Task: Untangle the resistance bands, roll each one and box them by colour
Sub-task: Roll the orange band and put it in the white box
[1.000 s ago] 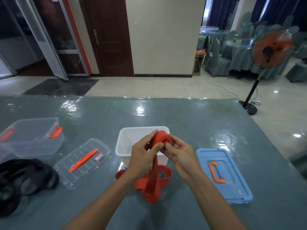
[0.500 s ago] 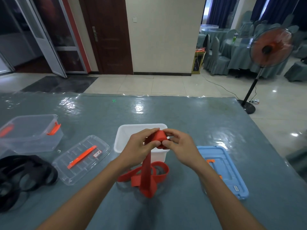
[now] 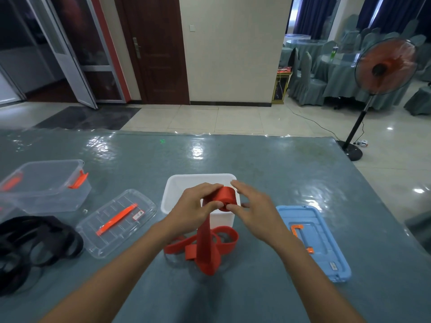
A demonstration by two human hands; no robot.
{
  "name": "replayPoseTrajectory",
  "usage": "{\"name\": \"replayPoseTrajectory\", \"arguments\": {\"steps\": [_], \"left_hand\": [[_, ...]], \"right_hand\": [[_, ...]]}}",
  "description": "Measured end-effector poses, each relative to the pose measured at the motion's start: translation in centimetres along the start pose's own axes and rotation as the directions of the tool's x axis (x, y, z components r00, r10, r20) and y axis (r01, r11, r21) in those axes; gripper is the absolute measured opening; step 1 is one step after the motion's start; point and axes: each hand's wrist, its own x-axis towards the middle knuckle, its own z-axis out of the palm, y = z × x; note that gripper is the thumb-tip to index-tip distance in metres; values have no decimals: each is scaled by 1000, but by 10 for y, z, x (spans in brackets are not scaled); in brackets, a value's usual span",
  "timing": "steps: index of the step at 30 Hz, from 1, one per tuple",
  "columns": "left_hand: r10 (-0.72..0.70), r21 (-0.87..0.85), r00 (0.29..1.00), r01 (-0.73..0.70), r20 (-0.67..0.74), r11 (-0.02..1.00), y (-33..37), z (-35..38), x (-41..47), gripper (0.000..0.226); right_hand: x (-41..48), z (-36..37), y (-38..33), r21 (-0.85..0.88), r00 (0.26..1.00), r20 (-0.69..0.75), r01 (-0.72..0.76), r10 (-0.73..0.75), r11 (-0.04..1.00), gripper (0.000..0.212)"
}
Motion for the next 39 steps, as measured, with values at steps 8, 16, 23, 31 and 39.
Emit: {"name": "replayPoseTrajectory", "arguments": {"steps": [8, 16, 23, 31, 39], "left_hand": [[-54, -240, 997, 38, -61, 970, 9, 9, 7, 48], [-241, -452, 958, 149, -152, 880, 13, 26, 3, 36], [-251, -445, 966, 196, -67, 874, 1, 15, -6, 35], [-192, -364, 975, 140, -111, 921, 12, -23, 13, 35], [-55, -354, 970, -34, -238, 934, 48, -69, 45, 30]], "right_hand": [[1, -11, -9, 407, 988, -83, -88, 133, 909, 48], [-7, 16, -16, 904, 924, 22, -182, 381, 387, 41], [-2, 31, -8, 894, 932, 26, -183, 361, 409, 42], [5, 49, 0, 589, 977, 10, -178, 213, 788, 59], [14, 113, -6, 216, 963, 56, -268, 262, 939, 21]]}}
